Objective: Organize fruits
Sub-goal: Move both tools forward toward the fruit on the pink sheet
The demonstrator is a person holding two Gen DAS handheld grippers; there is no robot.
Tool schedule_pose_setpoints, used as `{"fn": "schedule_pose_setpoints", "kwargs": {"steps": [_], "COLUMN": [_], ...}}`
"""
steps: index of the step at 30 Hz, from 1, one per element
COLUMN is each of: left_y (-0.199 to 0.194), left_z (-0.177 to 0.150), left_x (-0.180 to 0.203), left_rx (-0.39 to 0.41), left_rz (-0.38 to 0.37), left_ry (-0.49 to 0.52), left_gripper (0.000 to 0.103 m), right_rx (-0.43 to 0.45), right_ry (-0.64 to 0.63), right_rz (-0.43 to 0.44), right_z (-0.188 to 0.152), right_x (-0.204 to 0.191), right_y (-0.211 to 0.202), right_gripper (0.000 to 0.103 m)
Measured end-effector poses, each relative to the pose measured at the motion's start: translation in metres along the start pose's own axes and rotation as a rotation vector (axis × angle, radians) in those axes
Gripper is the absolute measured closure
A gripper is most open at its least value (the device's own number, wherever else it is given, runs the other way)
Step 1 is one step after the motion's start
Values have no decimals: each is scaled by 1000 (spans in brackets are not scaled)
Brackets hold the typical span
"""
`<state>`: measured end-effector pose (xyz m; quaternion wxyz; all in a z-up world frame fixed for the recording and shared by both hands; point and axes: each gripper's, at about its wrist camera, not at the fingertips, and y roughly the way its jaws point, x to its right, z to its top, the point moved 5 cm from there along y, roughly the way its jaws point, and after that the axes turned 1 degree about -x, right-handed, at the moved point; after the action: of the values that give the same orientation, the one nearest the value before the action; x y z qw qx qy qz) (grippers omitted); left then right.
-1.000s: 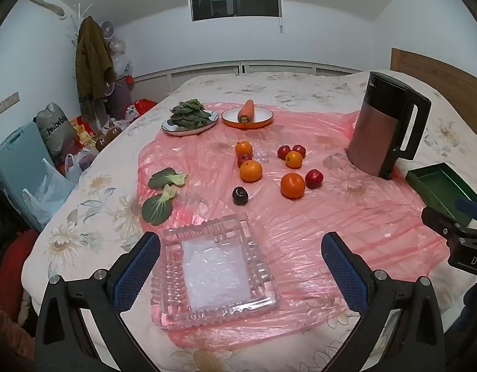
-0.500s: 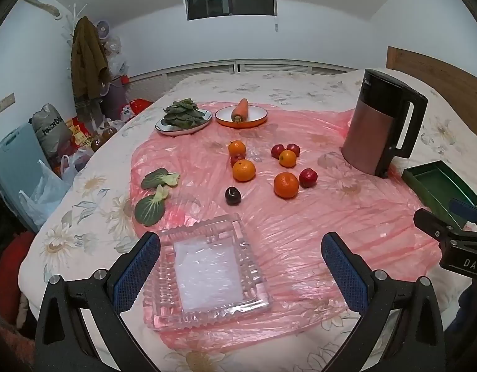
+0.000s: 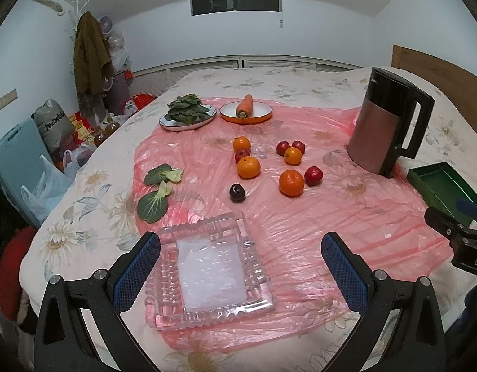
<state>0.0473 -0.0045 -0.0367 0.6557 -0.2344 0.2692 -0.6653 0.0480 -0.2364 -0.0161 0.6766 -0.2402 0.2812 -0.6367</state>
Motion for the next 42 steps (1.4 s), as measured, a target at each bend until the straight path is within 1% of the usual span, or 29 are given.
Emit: {"fn": "schedule_pose_setpoints", "kwargs": {"steps": [6, 16, 23, 34, 42], "left_y": [1, 3, -4, -3, 7], "left_z": [-3, -1, 8, 16, 19], "left_x": [1, 9, 15, 10, 11], "left_rx": [-13, -38, -14, -33, -37], "left_rz": [10, -19, -15, -44, -60], "left_ry": [12, 39, 82, 39, 32], "left_gripper": [1, 1, 1, 1, 1], "right_rx": [1, 19, 33, 42, 61], "right_ry": [-1, -18, -11, -25, -33], "right_rz": [3, 16, 24, 30, 35], "right_z": [1, 4, 10, 14, 19], "right_x": [1, -3, -3, -5, -4], "right_y": [-1, -4, -4, -7, -9], "right_gripper": [0, 0, 0, 0, 0]}}
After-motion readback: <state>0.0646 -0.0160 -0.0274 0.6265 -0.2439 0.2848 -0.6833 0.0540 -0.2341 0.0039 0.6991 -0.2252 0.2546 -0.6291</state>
